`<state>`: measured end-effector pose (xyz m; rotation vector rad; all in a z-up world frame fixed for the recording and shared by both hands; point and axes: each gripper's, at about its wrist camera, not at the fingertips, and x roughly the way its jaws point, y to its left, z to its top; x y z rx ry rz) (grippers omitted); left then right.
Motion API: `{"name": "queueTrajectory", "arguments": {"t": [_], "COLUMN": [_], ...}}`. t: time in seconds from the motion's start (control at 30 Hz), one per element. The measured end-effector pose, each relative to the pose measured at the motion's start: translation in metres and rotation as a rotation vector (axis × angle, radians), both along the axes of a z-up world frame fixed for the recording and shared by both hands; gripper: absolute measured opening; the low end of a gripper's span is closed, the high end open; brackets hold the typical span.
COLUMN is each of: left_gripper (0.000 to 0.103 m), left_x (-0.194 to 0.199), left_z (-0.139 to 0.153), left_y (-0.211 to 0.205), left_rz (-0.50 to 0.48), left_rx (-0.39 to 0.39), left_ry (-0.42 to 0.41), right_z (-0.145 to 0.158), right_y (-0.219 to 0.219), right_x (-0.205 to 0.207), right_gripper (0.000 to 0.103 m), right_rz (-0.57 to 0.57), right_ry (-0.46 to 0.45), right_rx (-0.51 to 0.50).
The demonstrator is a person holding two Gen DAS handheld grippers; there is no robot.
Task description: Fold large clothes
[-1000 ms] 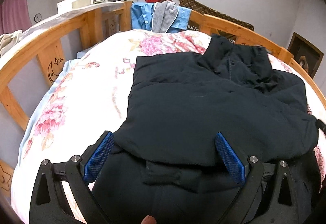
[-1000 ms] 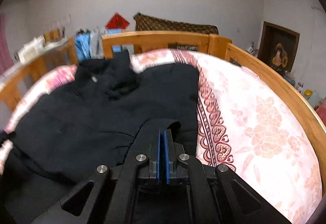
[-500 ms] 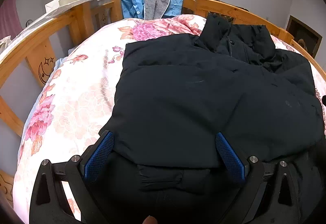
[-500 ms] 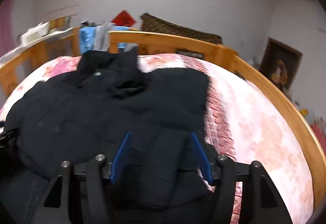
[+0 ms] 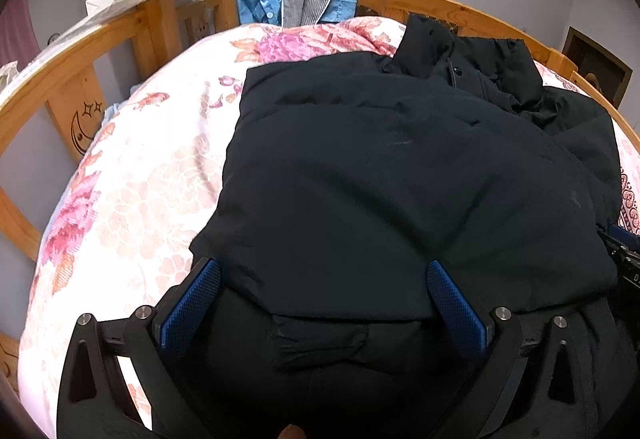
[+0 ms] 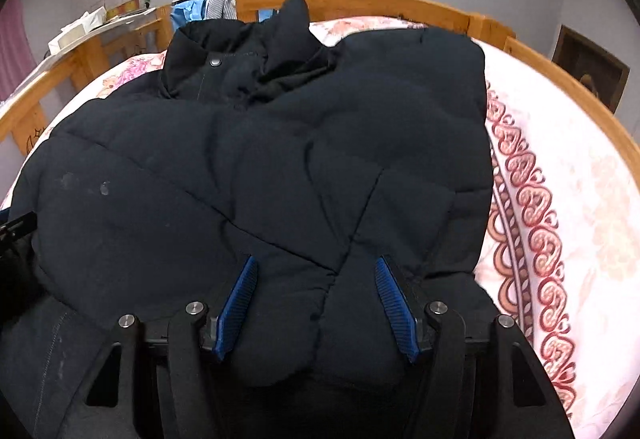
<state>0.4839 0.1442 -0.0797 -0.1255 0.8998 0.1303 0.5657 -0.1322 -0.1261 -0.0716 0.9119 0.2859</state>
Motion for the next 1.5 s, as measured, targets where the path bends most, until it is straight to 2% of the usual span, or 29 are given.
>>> {"name": "queueTrajectory", "arguments": {"t": [0.5,0.6,0.67,0.77,0.93,1.1,1.3,1.5], "left_gripper": [0.102,0.102,0.102,0.102,0.102,0.102,0.102,0.102], "left_x": [0.004,0.002,0.001,-0.005,-0.027,-0.052,-0.077,-0.097], "left_z": [-0.015,-0.01,-0.001,0.014,0.045,0.074,0.106,0.121], "left_y": [0.004,0.003,0.002,0.001,-0.001,-0.009,-0.027,-0.039], "left_rz": [-0.004,0.005,0.022,0.023,0.015,0.008,-0.028,-0.053], "left_rx": [-0.044,-0.033,-0.009,0.017,0.046,0.034,0.097,0.105], "left_ry": [0.045,0.042,0.046,0.036,-0.046,-0.093,-0.15,-0.19], "right_z": [-0.019,-0.017,-0.013,0.0,0.025,0.051,0.075,0.099], "right_y": [0.015,0.013,0.001,-0.027,-0.046,-0.041,-0.03,-0.019], "right_x": [-0.016,-0.014,-0.011,-0.012,-0.027,-0.051,-0.076,-0.102], "right_gripper": [0.065,0.073,0.08,0.081,0.083,0.09,0.098,0.103], "right_rz": [0.006,-0.012,-0.036,-0.096,-0.131,-0.083,-0.052,-0.007], "right_ry": [-0.077,-0.071,-0.04,0.001,-0.007,-0.037,-0.053,-0.119], "right_rx": [-0.119,-0.116,-0.052,0.093,0.172,0.152,0.174,0.145]}}
